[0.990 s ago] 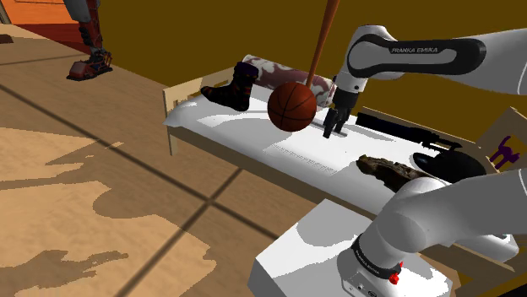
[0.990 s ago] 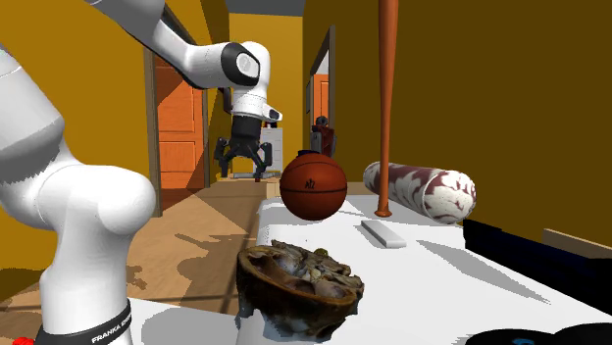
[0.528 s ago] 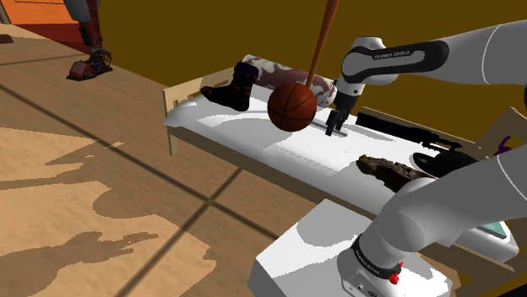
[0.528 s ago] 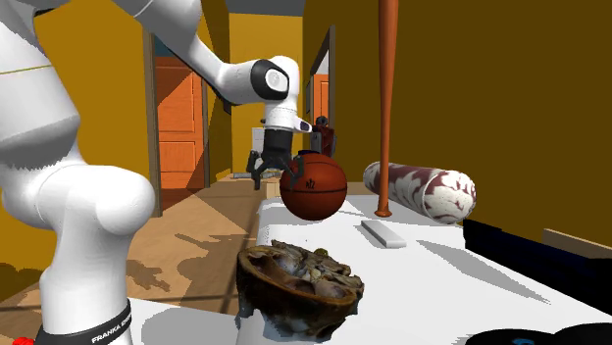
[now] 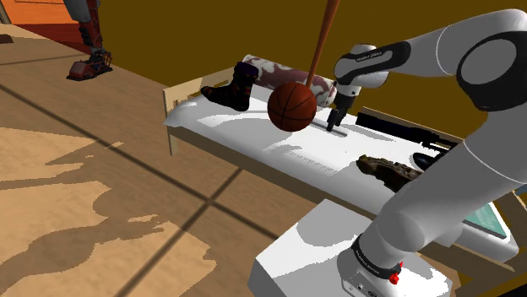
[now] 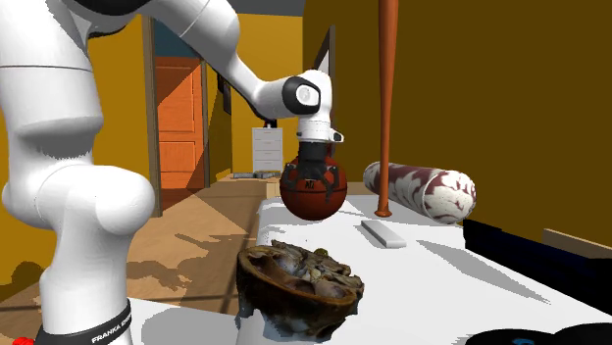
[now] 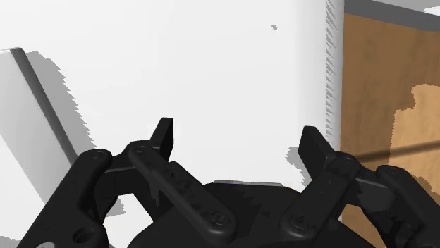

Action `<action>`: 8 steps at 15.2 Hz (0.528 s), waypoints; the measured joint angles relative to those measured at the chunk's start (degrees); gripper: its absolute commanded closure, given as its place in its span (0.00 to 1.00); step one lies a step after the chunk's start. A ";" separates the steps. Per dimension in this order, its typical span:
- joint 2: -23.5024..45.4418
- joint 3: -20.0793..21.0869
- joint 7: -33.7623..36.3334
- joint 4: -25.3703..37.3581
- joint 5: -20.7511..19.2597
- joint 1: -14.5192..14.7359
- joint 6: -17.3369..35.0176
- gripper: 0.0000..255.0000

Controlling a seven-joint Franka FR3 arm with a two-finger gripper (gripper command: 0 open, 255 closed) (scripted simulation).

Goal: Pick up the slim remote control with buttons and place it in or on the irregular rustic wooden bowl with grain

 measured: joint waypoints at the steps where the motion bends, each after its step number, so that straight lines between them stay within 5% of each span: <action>1: 2.28 -0.92 -1.84 1.38 0.98 -0.17 0.96 0.00; 8: 18.92 -4.06 -14.68 13.93 10.53 -3.50 4.17 0.00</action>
